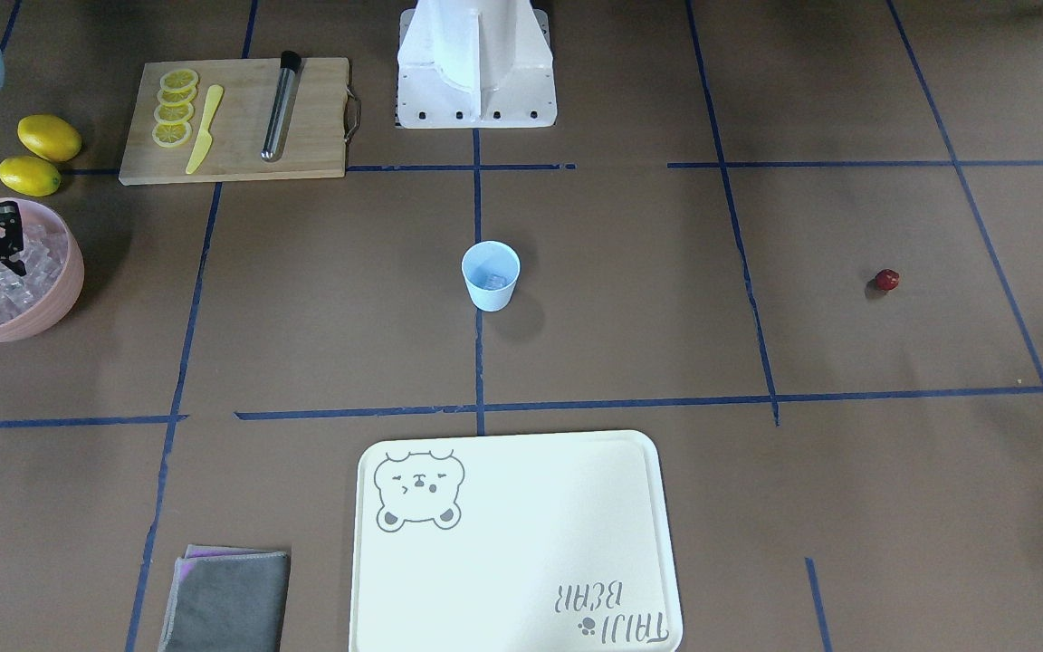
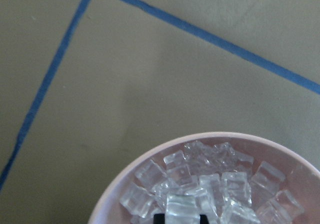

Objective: Put ice and strawberries in cup
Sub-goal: 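Lower the right gripper into the bowl and grasp a third ice cube, then carry the ice cube with the right gripper over the cup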

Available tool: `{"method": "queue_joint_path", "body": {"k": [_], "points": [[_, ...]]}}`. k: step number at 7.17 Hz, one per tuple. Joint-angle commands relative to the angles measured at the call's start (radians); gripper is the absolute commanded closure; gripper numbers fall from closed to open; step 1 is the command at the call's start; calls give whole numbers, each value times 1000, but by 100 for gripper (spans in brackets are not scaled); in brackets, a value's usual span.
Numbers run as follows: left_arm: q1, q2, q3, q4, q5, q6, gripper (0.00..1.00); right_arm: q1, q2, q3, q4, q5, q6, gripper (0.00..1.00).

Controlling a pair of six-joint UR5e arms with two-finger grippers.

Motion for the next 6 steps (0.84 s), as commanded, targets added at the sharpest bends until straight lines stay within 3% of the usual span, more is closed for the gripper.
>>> {"method": "queue_joint_path", "body": {"k": [1,4,5,6], "points": [[1,0,-6,2,0,-1,0,44,108,130,-128,36,193,100],[1,0,-8,0,0,1,0,-158,393,125,-134,33,929,100],[1,0,-5,0,2,-1,0,-266,479,119,-138,-51,1113,100],[1,0,-5,0,2,1,0,-412,560,87,-141,-206,1250,100]]}}
